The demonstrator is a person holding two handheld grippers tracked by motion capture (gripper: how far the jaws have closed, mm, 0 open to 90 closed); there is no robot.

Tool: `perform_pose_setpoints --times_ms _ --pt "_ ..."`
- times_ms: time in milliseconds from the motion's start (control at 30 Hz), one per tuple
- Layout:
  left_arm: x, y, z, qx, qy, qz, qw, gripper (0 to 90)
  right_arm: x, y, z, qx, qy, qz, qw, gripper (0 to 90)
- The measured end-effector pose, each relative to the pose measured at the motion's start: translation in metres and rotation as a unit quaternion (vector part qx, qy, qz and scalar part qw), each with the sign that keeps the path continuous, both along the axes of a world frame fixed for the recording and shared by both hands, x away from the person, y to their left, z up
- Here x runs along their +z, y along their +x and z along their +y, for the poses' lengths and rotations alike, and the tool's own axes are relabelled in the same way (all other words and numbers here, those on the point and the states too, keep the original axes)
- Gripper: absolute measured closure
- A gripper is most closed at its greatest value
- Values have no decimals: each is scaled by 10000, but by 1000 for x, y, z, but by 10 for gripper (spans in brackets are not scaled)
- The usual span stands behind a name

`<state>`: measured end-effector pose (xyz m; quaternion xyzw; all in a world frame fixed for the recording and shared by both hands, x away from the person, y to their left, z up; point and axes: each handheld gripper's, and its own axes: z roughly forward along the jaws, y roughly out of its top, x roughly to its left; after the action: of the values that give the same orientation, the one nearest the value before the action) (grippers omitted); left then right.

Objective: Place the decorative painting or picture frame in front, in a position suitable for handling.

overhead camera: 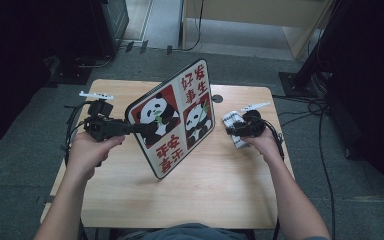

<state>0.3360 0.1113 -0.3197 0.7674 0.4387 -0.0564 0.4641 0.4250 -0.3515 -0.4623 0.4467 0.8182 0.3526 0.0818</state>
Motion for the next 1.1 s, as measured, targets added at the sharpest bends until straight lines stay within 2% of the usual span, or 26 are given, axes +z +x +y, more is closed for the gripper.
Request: perform_pose_setpoints --times_ms 100,133,200,300,367,500,700,833,967,1100 --pt "-5 -1 0 42 68 -67 9999 463 0 3 -3 -94 66 -31 9999 499" --pt "-6 -1 0 53 49 -79 9999 470 0 5 -5 -84 21 36 10000 498" --pt "-9 -2 1 -30 -95 -76 9999 513 -1 6 -6 -108 -13 -7 9999 498" --pt "-14 -4 0 -26 -118 -103 9999 532 -2 9 -10 -182 -41 6 9998 499" --pt "-18 -5 0 -11 -180 -112 9998 535 -2 12 -13 -328 -27 82 9994 499" --pt "-22 -6 -1 -33 -92 -143 9999 533 -2 16 -18 -497 24 42 9988 490" --pt "-27 -8 0 -5 -128 -159 9998 537 -8 22 -26 -718 -130 2 9973 501" --pt "-31 -9 -1 -20 -112 -130 9999 538 -14 26 -29 -822 -155 112 9964 487" --pt "-33 -11 -3 -46 -113 -222 9997 535 -22 28 -32 -862 -185 311 9956 471" --pt "-35 -11 -7 -69 -98 -230 9997 539 -28 30 -33 -906 -191 401 9949 465"
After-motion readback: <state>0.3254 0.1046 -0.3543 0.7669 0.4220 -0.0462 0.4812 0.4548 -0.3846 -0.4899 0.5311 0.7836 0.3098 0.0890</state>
